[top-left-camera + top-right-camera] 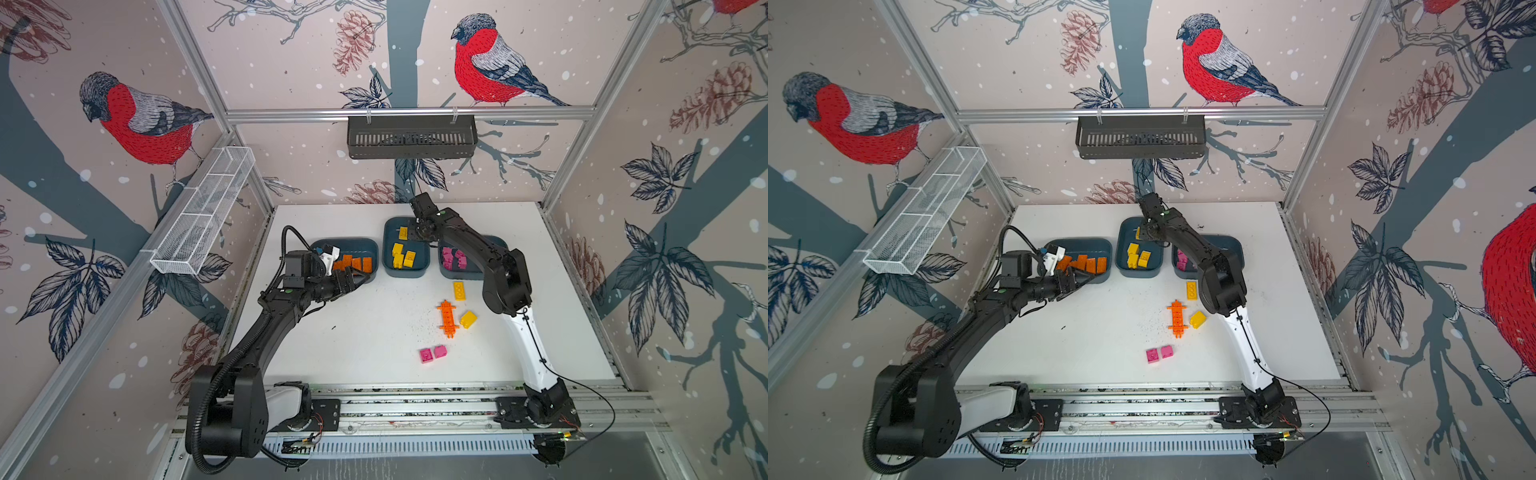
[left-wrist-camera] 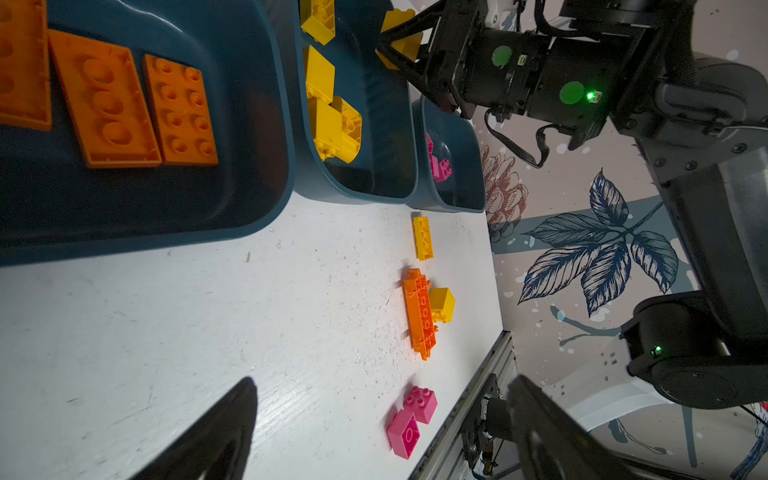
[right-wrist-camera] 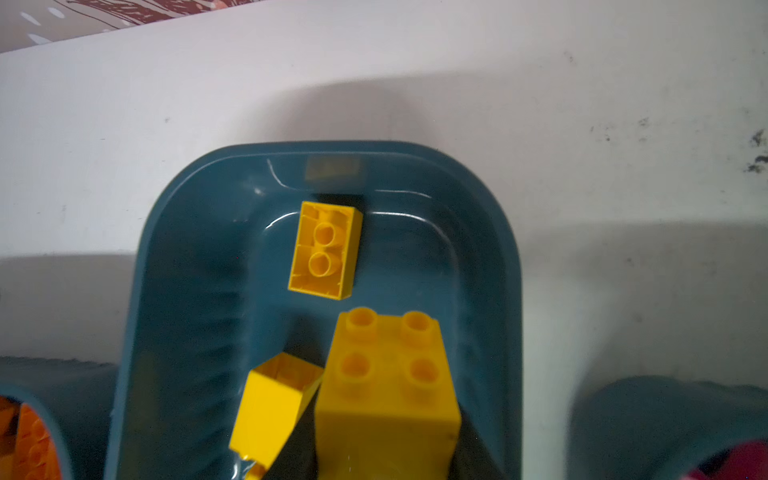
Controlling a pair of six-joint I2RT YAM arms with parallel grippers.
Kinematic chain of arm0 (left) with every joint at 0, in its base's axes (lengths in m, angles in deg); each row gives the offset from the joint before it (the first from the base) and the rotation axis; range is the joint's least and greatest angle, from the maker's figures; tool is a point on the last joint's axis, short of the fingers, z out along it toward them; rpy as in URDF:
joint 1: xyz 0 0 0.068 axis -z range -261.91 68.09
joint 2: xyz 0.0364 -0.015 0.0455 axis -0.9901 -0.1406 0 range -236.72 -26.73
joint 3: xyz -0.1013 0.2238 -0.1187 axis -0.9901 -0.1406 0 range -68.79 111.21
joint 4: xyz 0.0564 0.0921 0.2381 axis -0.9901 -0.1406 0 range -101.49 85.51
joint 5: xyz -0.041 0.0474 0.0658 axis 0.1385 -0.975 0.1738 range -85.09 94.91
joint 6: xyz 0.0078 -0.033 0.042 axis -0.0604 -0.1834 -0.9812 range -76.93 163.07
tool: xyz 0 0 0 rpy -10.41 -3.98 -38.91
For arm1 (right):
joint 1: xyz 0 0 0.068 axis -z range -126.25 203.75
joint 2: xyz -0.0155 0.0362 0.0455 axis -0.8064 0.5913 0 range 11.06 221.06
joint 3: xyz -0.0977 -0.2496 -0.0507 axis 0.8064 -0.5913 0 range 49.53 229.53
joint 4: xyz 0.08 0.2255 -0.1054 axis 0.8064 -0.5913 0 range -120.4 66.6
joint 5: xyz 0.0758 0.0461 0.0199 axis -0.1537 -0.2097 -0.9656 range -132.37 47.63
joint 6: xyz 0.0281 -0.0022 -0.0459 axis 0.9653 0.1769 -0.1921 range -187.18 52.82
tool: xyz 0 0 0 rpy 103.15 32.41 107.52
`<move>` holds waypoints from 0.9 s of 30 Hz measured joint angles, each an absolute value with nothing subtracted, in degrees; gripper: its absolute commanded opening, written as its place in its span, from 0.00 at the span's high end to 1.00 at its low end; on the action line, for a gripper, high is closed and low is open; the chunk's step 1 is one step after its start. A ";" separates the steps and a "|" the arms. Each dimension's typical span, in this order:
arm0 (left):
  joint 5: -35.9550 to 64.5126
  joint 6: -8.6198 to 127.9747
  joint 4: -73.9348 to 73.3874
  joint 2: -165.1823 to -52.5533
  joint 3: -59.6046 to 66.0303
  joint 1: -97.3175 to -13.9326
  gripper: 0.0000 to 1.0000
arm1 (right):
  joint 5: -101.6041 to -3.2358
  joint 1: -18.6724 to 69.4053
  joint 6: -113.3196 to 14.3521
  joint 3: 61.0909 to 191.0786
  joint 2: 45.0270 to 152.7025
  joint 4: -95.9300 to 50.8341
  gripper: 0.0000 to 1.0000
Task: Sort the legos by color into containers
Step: 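Carry the yellow brick to the middle bin and release it, then lower the right gripper onto a magenta brick near the table edge and grasp it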
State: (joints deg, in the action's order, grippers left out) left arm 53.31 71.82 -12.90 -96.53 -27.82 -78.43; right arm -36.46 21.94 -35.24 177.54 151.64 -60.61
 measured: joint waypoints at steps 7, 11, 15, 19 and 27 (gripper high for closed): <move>53.31 71.80 -12.92 -96.26 -27.93 -78.52 0.06 | -36.37 21.83 -37.29 177.82 152.10 -59.54 0.32; 53.29 71.80 -12.96 -96.20 -28.28 -78.54 0.07 | -37.85 21.67 -37.32 176.36 148.16 -61.16 0.28; 53.29 71.87 -12.90 -96.04 -28.84 -78.54 0.06 | -40.13 19.64 -35.96 165.63 137.06 -62.29 0.25; 53.35 72.65 -12.57 -96.24 -29.35 -78.54 0.06 | -43.58 17.26 -32.57 154.54 125.91 -63.36 0.20; 54.05 72.63 -11.98 -97.84 -29.70 -78.54 0.06 | -48.83 10.83 -12.44 130.59 106.59 -64.52 0.16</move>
State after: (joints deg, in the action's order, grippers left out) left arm 54.05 72.63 -11.98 -97.84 -29.70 -78.54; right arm -48.83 10.83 -12.44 130.59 106.59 -64.52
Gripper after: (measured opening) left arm 0.935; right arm 0.830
